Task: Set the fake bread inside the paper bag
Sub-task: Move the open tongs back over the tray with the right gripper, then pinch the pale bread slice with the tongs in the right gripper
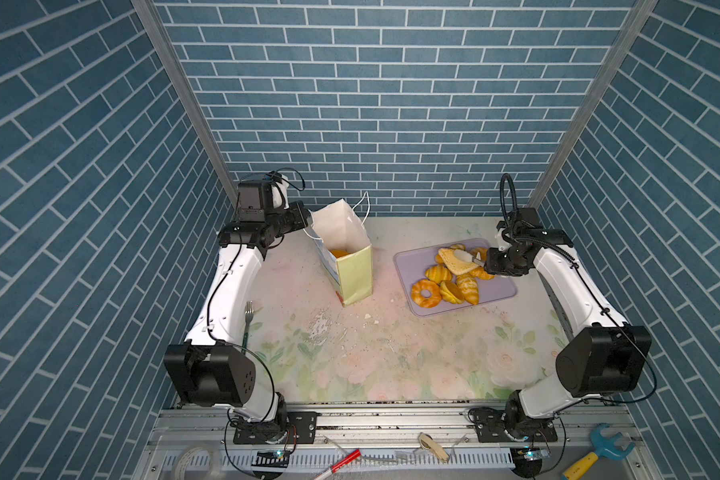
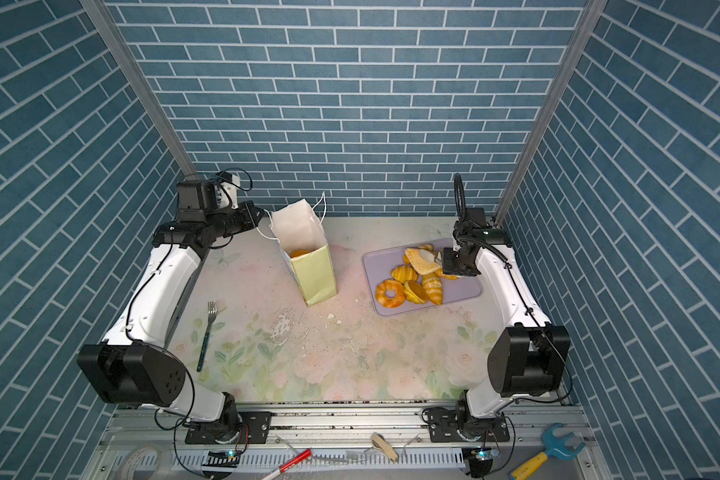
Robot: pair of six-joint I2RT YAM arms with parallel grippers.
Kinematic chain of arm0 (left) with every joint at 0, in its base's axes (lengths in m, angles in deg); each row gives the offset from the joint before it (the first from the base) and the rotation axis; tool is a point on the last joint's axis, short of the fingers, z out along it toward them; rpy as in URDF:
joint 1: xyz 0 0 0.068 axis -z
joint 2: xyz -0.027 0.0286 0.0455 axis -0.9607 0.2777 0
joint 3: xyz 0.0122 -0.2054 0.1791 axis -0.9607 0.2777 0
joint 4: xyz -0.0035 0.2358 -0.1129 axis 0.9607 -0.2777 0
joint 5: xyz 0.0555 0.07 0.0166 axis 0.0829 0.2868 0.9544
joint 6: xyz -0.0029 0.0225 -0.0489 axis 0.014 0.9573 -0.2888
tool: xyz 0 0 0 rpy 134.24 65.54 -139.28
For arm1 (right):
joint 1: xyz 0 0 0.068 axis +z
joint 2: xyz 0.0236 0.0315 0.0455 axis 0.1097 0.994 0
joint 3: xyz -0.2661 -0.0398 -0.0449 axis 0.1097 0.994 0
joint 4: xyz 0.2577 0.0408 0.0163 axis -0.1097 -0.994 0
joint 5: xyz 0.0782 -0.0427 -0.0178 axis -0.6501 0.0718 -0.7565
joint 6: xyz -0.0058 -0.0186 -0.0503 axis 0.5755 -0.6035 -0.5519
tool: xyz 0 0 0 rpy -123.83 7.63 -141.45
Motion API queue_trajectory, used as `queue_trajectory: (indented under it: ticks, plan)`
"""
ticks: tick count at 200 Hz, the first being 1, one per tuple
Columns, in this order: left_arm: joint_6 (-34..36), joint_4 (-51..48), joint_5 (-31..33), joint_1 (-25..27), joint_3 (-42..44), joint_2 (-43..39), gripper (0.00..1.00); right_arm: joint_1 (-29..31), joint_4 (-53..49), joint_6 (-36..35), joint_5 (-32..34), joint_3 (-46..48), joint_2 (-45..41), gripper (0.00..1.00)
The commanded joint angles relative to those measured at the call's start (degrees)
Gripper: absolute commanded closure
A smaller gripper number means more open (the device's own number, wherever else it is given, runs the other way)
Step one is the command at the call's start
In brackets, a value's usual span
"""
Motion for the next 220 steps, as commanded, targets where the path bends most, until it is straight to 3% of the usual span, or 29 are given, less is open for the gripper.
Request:
queue_trajectory:
  ticks: [1, 73, 179, 192, 220]
  plan:
    - [0.06, -0.11, -0.39, 0.09, 0.17, -0.85, 0.97, -1.02, 2.42, -3.33, -4.49, 0.56, 2.26, 0.52]
    - [-0.33, -0.02, 0.10, 0.09, 0.87, -1.62, 0.97, -1.83, 1.55, -6.88, -11.90, 3.64, 1.65, 0.62]
    - [-0.51, 0.19, 0.32, 0.09, 0.79, -1.09, 0.97, -1.87, -3.04, -7.51, -12.62, 2.96, -1.38, 0.81]
    - [-0.54, 0.16, 0.30, 0.09, 0.83, -1.04, 0.97, -1.78, -4.24, -7.72, -12.80, 1.87, -1.35, 0.80]
    - [-0.54, 0.33, 0.32, 0.16, 0.83, -0.92, 0.97, -1.83, -5.84, -9.10, -10.07, 0.08, -0.89, 0.67]
